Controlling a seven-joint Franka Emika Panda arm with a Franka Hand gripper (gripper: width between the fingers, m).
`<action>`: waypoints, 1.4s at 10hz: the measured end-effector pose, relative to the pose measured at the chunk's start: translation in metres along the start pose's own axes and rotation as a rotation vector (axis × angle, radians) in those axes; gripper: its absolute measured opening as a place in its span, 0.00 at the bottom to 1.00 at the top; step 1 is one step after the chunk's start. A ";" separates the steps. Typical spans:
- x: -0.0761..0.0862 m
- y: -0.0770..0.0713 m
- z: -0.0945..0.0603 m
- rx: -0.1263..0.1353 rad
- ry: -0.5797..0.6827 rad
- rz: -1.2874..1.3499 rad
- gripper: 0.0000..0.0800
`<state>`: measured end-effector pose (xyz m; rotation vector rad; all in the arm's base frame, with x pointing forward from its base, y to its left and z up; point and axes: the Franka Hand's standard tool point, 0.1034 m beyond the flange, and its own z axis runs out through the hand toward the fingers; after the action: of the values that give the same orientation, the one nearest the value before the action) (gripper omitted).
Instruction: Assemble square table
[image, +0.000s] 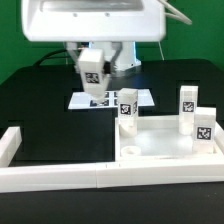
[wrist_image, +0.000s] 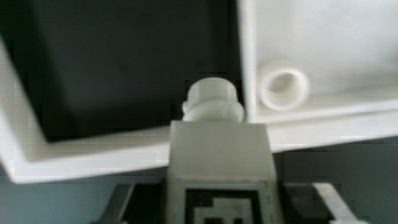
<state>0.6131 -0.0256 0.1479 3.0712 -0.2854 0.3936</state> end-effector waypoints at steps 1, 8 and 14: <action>0.004 -0.020 0.008 0.012 0.093 -0.002 0.36; 0.004 -0.026 0.017 0.008 0.360 -0.033 0.36; -0.031 -0.028 0.063 -0.008 0.336 -0.081 0.36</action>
Offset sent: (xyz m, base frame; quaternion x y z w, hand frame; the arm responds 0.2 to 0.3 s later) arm 0.0000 0.0000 0.0000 0.0000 0.1296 0.0000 0.9916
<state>0.6048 0.0038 0.0789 2.9263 -0.1488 0.8847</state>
